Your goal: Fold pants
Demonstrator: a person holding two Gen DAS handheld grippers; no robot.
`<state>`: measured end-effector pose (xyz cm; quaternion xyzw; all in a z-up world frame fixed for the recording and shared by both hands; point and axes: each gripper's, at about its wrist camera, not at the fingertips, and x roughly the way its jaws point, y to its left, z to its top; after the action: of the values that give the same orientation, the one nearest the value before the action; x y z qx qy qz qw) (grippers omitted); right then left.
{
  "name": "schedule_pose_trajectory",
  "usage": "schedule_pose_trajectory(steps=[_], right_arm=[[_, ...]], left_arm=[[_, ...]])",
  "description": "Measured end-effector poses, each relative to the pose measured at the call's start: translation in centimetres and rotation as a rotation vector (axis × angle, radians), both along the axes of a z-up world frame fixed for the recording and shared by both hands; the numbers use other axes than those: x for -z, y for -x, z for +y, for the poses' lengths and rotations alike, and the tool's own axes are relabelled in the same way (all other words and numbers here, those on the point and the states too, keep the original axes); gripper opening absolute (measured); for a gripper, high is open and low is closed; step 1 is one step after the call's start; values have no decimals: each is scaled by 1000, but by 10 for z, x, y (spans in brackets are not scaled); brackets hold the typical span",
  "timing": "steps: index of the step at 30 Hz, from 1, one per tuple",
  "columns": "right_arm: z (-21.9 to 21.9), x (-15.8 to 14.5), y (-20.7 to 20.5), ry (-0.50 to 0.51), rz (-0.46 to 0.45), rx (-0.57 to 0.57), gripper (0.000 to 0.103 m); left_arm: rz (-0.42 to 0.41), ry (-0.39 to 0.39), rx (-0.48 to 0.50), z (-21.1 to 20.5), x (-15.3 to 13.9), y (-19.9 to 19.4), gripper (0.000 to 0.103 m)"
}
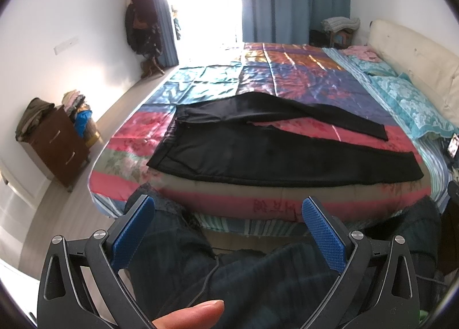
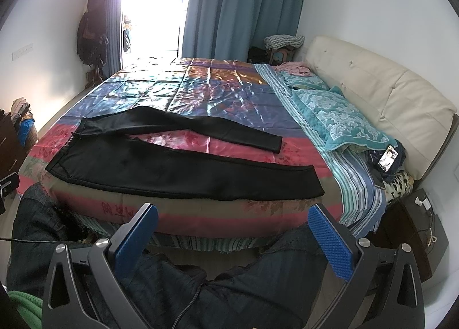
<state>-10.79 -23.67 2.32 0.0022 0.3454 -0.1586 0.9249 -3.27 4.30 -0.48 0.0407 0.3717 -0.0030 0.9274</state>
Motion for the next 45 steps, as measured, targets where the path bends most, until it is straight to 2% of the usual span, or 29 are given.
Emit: schedule_pose_trajectory(steps=[45], right_arm=[[-4, -8, -3, -2, 5, -8, 103]], left_arm=[[14, -15, 9, 3, -6, -5, 103]])
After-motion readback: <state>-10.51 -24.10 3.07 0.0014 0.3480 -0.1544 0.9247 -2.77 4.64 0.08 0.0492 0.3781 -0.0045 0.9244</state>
